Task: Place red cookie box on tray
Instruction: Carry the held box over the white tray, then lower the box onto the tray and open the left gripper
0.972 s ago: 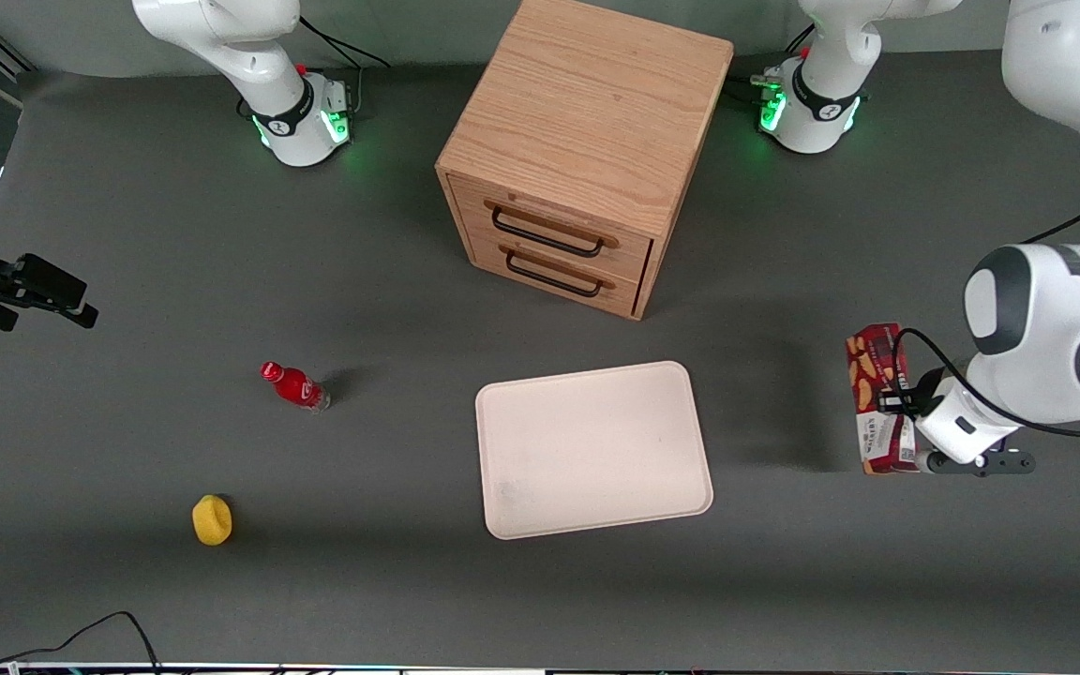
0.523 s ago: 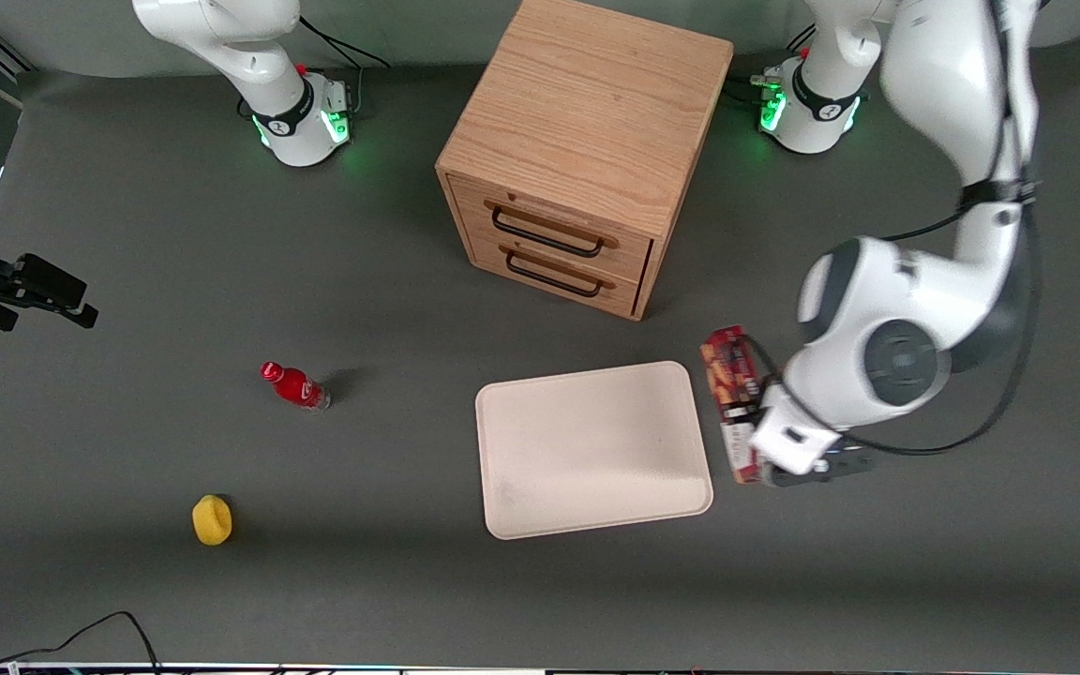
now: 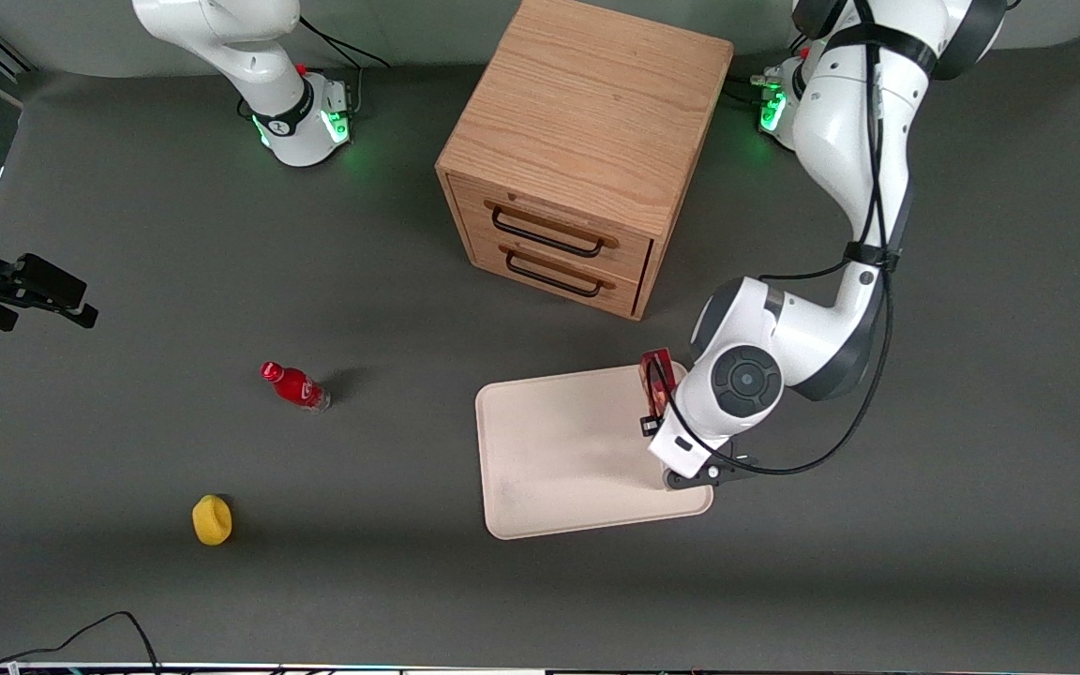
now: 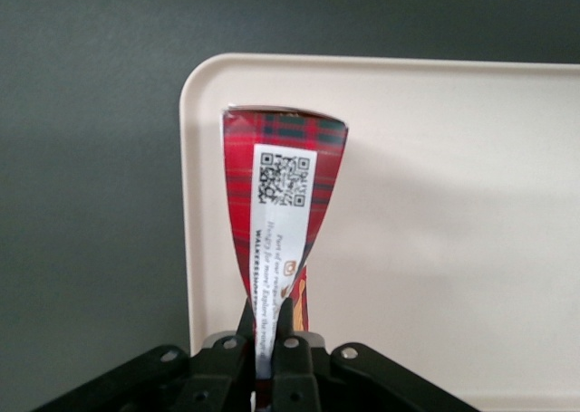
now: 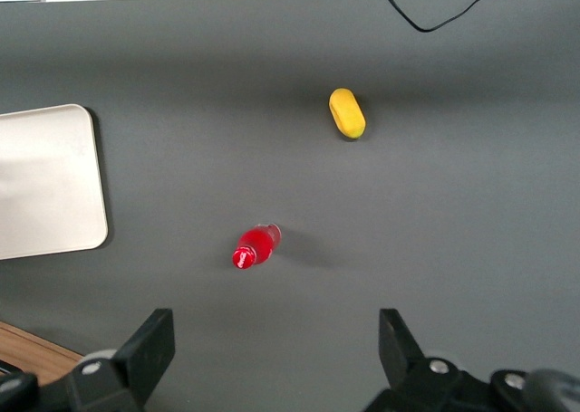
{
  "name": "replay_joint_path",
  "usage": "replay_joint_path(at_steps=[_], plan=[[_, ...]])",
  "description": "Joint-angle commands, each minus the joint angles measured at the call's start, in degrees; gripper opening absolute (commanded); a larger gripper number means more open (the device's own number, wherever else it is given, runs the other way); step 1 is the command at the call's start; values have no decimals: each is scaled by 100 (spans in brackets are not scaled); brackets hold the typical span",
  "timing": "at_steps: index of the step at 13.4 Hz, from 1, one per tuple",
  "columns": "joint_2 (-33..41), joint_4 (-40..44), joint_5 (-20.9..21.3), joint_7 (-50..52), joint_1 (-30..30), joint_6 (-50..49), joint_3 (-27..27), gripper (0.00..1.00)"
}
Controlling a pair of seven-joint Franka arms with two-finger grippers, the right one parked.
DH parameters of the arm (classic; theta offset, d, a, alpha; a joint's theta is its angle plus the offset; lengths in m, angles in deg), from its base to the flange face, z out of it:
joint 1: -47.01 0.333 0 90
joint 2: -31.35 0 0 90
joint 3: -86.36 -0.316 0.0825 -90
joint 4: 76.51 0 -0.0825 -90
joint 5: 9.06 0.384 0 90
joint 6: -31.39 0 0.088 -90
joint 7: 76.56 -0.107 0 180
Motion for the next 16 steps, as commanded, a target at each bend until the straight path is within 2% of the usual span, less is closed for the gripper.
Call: replay_joint_path(at_steps=[1, 2, 3, 8, 12, 14, 16], plan=[[-174, 179, 238, 145, -116, 84, -101, 8], [-191, 161, 248, 145, -116, 84, -109, 57], [-192, 126, 256, 153, -116, 84, -109, 100], [36, 170, 204, 162, -2, -100, -144, 100], [1203, 135, 55, 13, 673, -1573, -109, 100], [1713, 91, 98, -503, 946, -2242, -153, 100], [2240, -285, 107, -1091, 1455, -2360, -144, 100]])
